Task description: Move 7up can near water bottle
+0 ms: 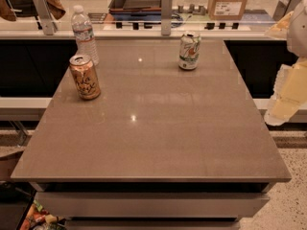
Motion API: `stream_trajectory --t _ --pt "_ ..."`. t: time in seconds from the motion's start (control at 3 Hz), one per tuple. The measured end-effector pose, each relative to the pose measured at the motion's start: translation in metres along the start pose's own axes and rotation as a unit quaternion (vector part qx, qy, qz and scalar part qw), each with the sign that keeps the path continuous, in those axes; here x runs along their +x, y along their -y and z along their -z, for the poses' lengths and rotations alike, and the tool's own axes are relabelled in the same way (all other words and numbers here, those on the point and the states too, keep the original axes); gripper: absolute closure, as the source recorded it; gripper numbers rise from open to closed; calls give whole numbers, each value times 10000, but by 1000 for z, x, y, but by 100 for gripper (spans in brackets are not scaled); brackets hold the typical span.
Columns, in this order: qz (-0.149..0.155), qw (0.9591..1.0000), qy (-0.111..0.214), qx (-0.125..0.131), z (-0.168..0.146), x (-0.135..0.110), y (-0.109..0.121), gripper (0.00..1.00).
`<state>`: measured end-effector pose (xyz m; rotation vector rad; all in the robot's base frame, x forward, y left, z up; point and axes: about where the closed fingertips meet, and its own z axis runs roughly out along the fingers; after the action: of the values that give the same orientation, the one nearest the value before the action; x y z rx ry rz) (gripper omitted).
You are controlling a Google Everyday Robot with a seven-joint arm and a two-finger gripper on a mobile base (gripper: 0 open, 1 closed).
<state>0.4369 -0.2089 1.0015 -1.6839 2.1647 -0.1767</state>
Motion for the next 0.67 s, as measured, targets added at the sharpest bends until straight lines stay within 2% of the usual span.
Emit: stream_trajectory --t 0.33,0.67 --pt "0 10000 1 1 0 0 0 0" --pt "-159 9994 239 168 -8 -1 11 0"
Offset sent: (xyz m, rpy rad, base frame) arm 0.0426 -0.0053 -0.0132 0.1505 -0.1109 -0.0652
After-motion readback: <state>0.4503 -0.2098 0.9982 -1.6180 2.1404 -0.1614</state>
